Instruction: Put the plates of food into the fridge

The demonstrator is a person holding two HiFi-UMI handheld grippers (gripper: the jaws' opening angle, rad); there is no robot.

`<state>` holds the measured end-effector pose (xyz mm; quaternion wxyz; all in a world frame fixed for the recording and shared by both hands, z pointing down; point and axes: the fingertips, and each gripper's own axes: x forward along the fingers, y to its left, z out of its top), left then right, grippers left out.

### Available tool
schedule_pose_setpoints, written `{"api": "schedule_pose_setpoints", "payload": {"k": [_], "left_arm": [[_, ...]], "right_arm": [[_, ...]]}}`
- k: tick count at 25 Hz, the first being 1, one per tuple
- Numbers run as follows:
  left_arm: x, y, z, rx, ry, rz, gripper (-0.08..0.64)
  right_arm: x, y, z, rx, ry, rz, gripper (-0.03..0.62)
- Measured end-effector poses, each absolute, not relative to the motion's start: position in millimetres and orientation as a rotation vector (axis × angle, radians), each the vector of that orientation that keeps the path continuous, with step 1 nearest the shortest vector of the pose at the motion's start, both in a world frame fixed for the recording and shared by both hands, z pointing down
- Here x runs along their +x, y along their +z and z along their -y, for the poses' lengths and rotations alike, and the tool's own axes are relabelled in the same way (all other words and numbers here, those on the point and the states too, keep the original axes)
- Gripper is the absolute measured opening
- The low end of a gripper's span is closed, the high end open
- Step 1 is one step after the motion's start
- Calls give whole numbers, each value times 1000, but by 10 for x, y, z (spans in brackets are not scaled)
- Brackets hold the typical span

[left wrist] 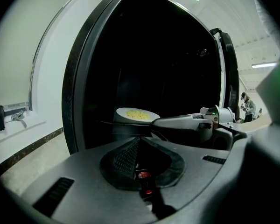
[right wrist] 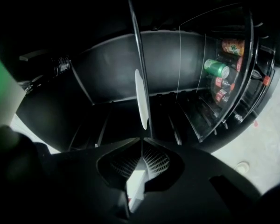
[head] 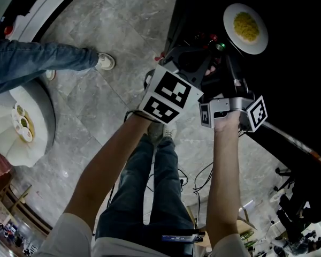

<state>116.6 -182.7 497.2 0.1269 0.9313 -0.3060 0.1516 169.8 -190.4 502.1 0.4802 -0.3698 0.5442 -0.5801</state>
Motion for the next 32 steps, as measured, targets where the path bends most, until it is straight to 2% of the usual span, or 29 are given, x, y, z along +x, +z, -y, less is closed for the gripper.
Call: {"api": "schedule_pose_setpoints", "payload": {"k": [32], "left_arm": [[635,4513,1415,2716,283,1009,6]], "right_arm": [[1021,4476,1335,-1220,-1087,-2129,11]]}}
